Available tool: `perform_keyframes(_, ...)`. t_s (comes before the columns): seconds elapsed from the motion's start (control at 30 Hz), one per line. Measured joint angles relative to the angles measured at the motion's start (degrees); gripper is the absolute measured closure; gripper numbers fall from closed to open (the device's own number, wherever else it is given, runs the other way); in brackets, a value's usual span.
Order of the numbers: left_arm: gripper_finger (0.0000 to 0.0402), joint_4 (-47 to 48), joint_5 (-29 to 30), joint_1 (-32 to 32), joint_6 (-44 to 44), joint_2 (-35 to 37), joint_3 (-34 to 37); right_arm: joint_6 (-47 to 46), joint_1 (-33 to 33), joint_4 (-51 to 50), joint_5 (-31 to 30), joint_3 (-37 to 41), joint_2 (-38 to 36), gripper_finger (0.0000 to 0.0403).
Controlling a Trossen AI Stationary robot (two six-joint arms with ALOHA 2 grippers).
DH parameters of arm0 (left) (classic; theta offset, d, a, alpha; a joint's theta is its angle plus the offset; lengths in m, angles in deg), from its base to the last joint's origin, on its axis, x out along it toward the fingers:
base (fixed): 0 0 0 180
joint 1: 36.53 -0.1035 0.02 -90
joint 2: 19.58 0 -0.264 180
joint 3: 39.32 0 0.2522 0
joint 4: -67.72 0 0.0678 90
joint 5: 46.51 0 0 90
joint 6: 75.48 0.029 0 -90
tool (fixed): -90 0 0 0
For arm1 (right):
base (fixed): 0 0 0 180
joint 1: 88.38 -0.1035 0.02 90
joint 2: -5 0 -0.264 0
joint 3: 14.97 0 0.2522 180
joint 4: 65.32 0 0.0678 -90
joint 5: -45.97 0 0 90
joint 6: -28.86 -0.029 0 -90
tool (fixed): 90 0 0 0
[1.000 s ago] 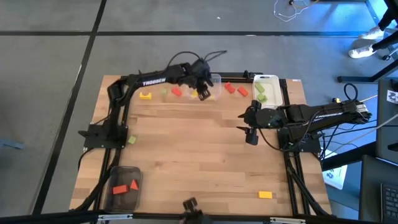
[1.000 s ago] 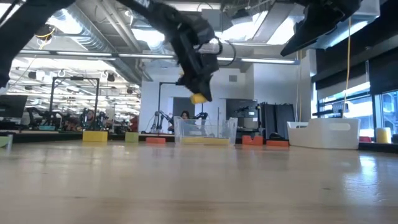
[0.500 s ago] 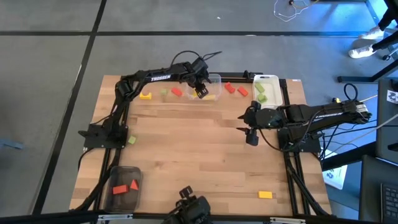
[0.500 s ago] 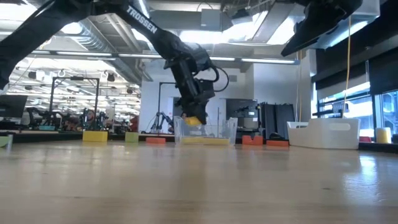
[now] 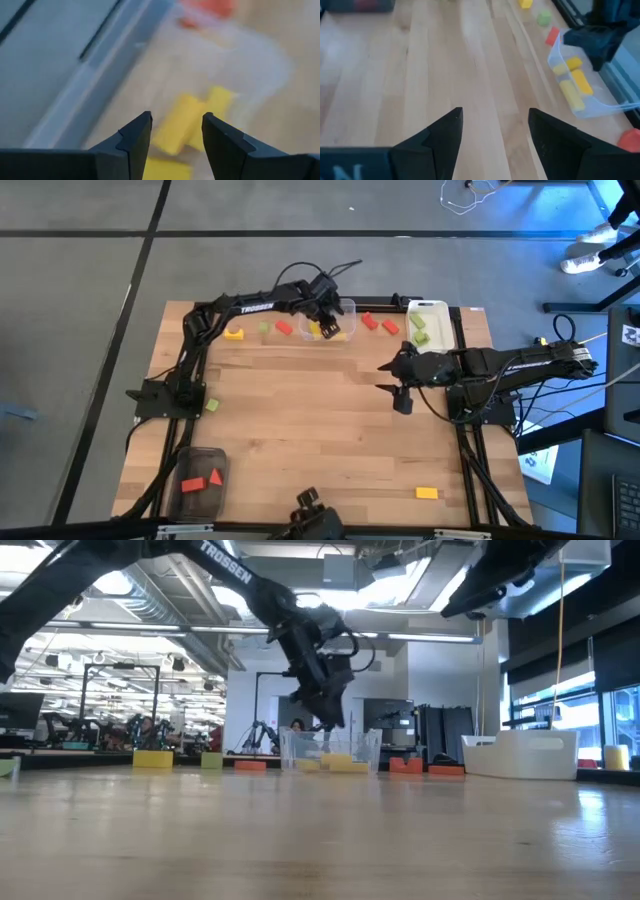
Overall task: Sort & place blocks by color
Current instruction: Put the yellow rectangular block into the transparent bin
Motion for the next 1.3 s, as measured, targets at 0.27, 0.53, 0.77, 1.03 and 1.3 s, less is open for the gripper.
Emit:
perform_keyframes(0.27, 0.0235, 7.2, -8.1, 7.2, 4.2, 5.7, -0.1, 2.5, 0.0, -1.4, 0.0, 0.0, 1.2, 0.0176)
perform_keyframes(0.53, 0.0235, 18.6, -5.0, 16.5, 4.2, 11.2, 0.0, -3.9, -0.3, -15.3, 14.1, 0.0, 1.4, 0.0178)
perform_keyframes(0.77, 0.0234, 23.2, 2.4, 22.2, 1.6, 17.7, 0.0, -16.1, -5.2, -19.6, 32.4, 0.0, 1.8, 0.0191)
perform_keyframes(1.03, 0.0234, 25.8, 2.8, 27.3, -4.7, 25.4, 0.0, -26.9, -17.8, -20.2, 35.0, 0.0, 7.0, 0.0194)
perform_keyframes(1.3, 0.0234, 29.6, 6.1, 32.8, -9.9, 29.2, 0.0, -34.8, -29.0, -19.1, 33.4, 0.0, 15.7, 0.0194)
